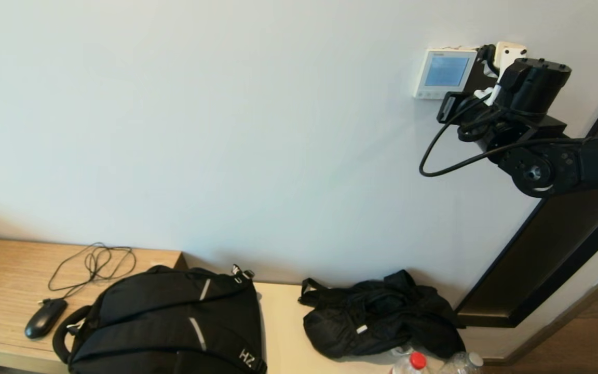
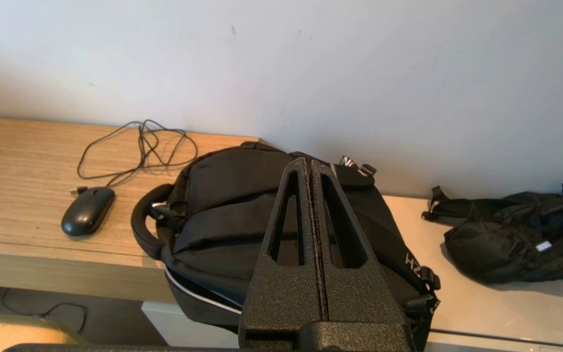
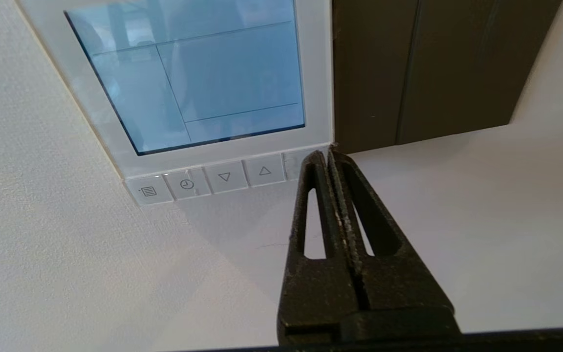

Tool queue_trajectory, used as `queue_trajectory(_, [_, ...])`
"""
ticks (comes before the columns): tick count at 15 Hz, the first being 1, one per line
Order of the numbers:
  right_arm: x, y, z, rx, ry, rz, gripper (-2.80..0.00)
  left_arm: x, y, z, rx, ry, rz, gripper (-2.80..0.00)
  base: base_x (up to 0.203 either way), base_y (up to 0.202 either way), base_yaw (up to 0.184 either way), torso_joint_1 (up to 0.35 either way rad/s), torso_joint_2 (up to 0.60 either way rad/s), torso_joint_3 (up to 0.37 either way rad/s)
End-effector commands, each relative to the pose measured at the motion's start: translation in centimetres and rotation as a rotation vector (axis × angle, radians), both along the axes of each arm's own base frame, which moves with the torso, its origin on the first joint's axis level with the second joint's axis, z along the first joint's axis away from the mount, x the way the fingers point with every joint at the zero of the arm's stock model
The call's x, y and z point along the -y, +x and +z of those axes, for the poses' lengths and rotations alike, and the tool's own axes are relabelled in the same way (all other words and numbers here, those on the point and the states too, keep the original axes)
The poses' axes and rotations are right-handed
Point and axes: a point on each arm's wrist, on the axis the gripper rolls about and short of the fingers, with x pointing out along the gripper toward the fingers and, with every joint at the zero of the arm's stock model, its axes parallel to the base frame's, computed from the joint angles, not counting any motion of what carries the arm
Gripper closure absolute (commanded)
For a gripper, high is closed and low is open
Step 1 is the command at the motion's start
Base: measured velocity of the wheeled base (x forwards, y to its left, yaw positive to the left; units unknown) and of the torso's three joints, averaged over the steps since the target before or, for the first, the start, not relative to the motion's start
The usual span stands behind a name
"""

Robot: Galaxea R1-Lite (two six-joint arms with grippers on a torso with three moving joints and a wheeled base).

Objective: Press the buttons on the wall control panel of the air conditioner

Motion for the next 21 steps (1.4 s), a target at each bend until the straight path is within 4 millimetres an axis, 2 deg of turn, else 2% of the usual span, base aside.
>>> queue_trajectory(1, [0.2, -2.6, 2.1, 0.046, 0.003, 0.008, 0.0, 0.0, 0.0, 0.0, 0.001, 0.0, 0.001, 0.0, 0.0, 0.0, 0.0, 0.0, 0.0, 0.0])
queue_trajectory(5, [-0.2, -8.3, 4.2, 0.084, 0.003, 0.044, 0.0, 0.0, 0.0, 0.0, 0.001, 0.0, 0.001, 0.0, 0.0, 0.0, 0.0, 0.0, 0.0, 0.0])
queue_trajectory(7, [0.2, -11.5, 4.5, 0.085, -0.01, 0.053, 0.0, 0.0, 0.0, 0.0, 0.001, 0.0, 0.001, 0.0, 0.0, 0.0, 0.0, 0.0, 0.0, 0.0])
queue_trajectory(9, [0.9, -15.8, 3.4, 0.06, -0.033, 0.062, 0.0, 0.0, 0.0, 0.0, 0.0, 0.0, 0.001, 0.0, 0.0, 0.0, 0.0, 0.0, 0.0, 0.0])
queue_trajectory(12, [2.0, -21.9, 0.7, 0.021, -0.062, 0.076, 0.0, 0.0, 0.0, 0.0, 0.0, 0.0, 0.001, 0.0, 0.0, 0.0, 0.0, 0.0, 0.0, 0.0])
queue_trajectory(14, [2.8, -25.1, -2.4, -0.029, -0.084, 0.079, 0.0, 0.0, 0.0, 0.0, 0.0, 0.0, 0.001, 0.0, 0.0, 0.0, 0.0, 0.0, 0.0, 0.0])
queue_trajectory(19, [4.2, -30.3, -10.2, -0.17, -0.116, 0.082, 0.0, 0.0, 0.0, 0.0, 0.001, 0.0, 0.001, 0.0, 0.0, 0.0, 0.0, 0.0, 0.0, 0.0])
queue_trajectory(21, [4.5, -31.5, -12.8, -0.226, -0.122, 0.089, 0.0, 0.0, 0.0, 0.0, 0.001, 0.0, 0.001, 0.0, 0.0, 0.0, 0.0, 0.0, 0.0, 0.0])
